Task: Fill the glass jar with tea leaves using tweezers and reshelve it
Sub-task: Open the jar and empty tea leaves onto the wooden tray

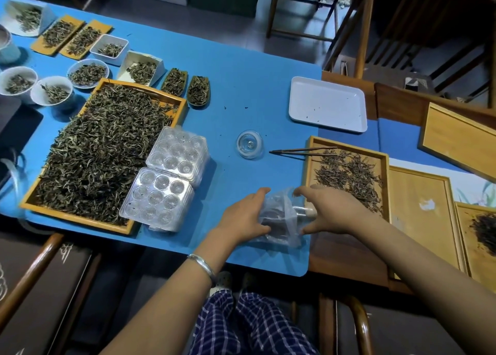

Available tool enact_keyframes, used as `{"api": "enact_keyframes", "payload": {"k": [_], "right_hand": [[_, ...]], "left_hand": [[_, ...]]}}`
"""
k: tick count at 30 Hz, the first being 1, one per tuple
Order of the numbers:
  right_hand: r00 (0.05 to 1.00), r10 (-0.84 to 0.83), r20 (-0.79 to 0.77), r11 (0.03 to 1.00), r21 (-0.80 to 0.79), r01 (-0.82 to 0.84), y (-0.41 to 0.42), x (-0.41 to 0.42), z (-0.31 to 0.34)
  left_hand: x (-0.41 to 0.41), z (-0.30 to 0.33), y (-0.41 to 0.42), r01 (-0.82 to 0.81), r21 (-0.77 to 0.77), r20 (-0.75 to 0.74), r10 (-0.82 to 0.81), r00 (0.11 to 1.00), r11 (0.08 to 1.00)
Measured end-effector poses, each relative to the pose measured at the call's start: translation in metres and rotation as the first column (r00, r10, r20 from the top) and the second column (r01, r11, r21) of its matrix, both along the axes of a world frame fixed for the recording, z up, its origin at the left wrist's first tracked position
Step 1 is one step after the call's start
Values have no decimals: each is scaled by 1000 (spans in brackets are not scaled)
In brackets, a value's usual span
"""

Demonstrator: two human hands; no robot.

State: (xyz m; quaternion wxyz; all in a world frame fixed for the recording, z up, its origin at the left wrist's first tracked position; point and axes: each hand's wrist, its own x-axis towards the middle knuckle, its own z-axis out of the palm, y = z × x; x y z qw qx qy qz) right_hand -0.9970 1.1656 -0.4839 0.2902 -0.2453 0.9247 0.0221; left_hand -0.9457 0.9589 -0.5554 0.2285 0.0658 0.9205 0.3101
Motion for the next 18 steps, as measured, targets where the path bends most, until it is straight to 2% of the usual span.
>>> {"api": "enact_keyframes", "payload": {"k": [4, 7, 11, 18], "right_hand": [[995, -3, -103, 998, -57, -3, 5, 3, -3], [994, -112, 7, 975, -195, 111, 16, 3, -4], [965, -224, 137, 870, -418, 261, 29, 10, -3], [935, -309, 175, 735, -580, 352, 37, 24, -5]], "left_hand": [[0, 0, 0, -2, 6, -4, 2, 1000, 1000], [0, 0, -2, -4, 16, -26, 5, 1000, 1000], [2, 1, -5, -14, 48, -70, 17, 997, 999], [6, 0, -8, -28, 122, -115, 42, 992, 992]]}}
